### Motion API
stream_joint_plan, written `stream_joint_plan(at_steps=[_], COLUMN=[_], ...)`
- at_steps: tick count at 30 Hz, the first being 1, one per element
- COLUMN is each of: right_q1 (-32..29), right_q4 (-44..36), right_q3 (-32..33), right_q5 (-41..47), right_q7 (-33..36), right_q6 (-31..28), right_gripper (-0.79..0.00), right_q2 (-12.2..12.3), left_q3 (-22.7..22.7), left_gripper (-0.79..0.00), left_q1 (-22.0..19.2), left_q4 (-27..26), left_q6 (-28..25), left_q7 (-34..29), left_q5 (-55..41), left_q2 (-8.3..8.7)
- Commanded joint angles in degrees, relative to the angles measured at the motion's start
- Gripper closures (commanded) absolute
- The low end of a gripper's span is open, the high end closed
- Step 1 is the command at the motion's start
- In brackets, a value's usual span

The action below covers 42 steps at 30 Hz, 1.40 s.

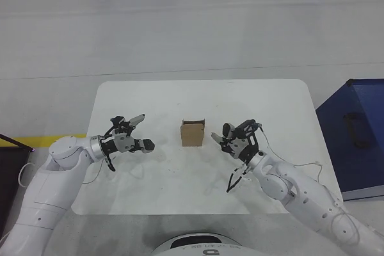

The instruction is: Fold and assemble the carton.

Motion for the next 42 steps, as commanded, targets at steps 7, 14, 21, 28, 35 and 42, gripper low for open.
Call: stream_joint_plan(at_steps=[7, 14, 21, 28, 35, 42], right_q1=[0.69, 3.45, 6.25, 8.99, 7.57, 1.29], right_q4=[-1.49, 1.25, 7.26, 15.1, 16.67, 11.64], right_q3=[0.31, -1.91, -3.15, -2.56, 0.22, 5.5], right_q5=[-5.9, -6.49, -6.93, -3.64, -3.97, -7.78], right_q7=[4.22, 3.44, 0.76, -4.32, -7.64, -11.26], right_q6=[-7.67, -8.16, -6.42, -1.8, -1.66, -3.11], right_gripper=[-0.628, -0.699, -0.72, -0.613, -0.653, -0.696], right_q2=[-0.27, -2.26, -4.36, -6.64, -6.98, -5.63], left_q3=[0.0, 1.56, 6.41, 7.69, 7.9, 13.11], left_gripper=[-0.785, -0.785, -0.785, -0.785, -0.785, -0.785], left_q1=[0.0, -0.54, -5.01, -6.13, -8.37, -14.69], left_q4=[0.0, -1.31, -0.75, 1.06, 4.46, 2.88], left_q6=[0.0, -1.39, -1.27, -1.35, -1.84, 1.72], left_q7=[0.0, 3.02, 4.58, 4.45, 10.9, 12.17], left_q5=[0.0, 0.57, 4.72, 5.47, 10.3, 15.75], left_q2=[0.0, -0.55, -1.62, -2.04, -2.35, -3.63])
